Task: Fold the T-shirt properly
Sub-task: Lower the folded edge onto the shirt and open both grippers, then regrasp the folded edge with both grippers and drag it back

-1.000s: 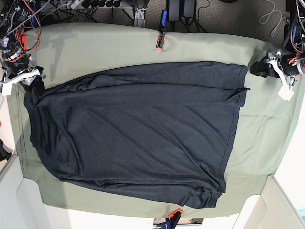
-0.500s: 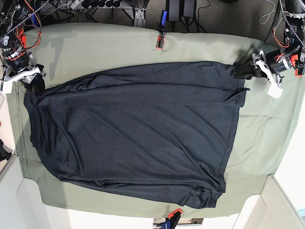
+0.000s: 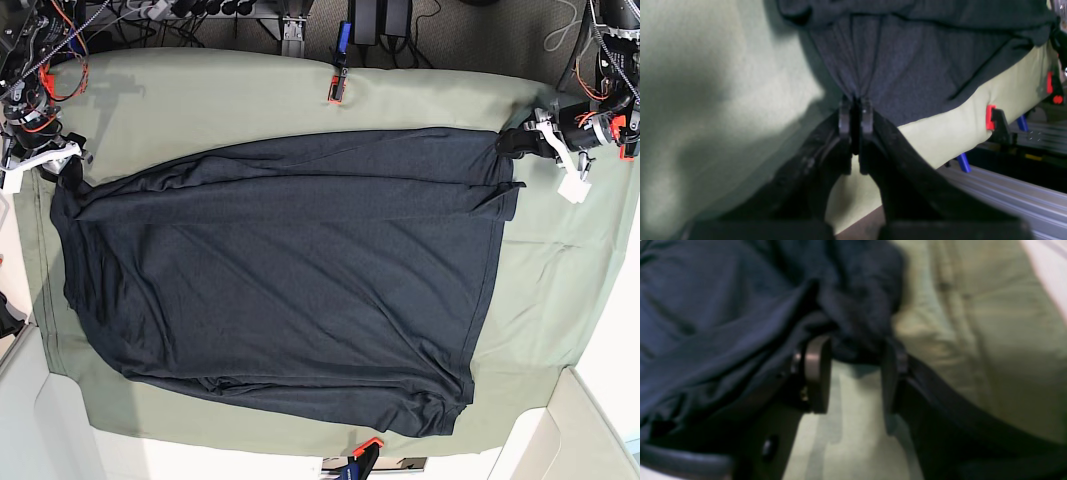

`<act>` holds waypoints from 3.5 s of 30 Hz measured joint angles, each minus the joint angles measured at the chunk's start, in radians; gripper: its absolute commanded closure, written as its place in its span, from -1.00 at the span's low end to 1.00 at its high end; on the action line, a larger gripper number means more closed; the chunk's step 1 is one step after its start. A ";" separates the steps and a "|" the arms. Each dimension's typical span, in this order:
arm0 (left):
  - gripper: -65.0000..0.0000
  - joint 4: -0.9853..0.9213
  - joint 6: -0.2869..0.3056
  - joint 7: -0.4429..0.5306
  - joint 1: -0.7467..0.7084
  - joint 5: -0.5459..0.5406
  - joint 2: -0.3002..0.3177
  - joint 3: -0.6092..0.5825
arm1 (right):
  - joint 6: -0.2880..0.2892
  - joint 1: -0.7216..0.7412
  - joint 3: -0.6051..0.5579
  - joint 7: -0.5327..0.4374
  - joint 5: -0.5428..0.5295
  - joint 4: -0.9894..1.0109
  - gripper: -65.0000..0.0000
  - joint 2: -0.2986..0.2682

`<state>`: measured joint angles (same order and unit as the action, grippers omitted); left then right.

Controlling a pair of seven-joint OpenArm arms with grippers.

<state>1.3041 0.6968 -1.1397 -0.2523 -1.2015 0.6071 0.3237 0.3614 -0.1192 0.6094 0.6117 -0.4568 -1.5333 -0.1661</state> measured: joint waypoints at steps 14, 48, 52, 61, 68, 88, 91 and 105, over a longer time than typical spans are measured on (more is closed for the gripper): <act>1.00 0.000 0.000 -0.005 0.000 0.002 0.008 -0.002 | -0.045 0.048 0.000 -0.014 0.081 0.000 0.23 0.000; 1.00 0.286 -0.003 -0.045 0.071 0.059 0.230 -0.009 | -0.028 0.182 -0.018 -0.006 0.124 0.068 1.00 -0.067; 1.00 0.254 0.000 0.057 0.093 0.156 0.229 -0.020 | -0.010 0.248 -0.018 -0.003 0.121 0.168 1.00 -0.066; 1.00 0.076 0.000 0.224 0.301 0.322 0.226 -0.230 | 0.019 0.317 -0.021 -0.006 0.124 0.245 1.00 -0.067; 1.00 -0.127 -0.002 0.323 0.486 0.425 0.171 -0.400 | 0.019 0.316 -0.037 -0.007 0.126 0.245 1.00 -0.067; -0.02 -0.123 -0.004 -0.172 0.502 -0.113 0.208 -0.185 | 0.032 0.252 0.051 0.049 -0.018 0.158 0.05 -0.116; -0.02 -0.118 -0.001 -0.226 0.496 -0.226 0.204 -0.164 | 0.033 0.250 0.063 0.067 -0.031 0.155 0.05 -0.115; -0.02 -0.118 -0.001 -0.252 0.287 -0.251 0.061 -0.137 | 0.011 0.195 0.032 -0.032 -0.030 0.233 0.05 -0.022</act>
<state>1.1862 0.6960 -1.3918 0.0345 -1.4521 0.6685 0.1871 0.3725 0.0757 0.6411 0.5797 -0.4870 -1.3003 -0.1879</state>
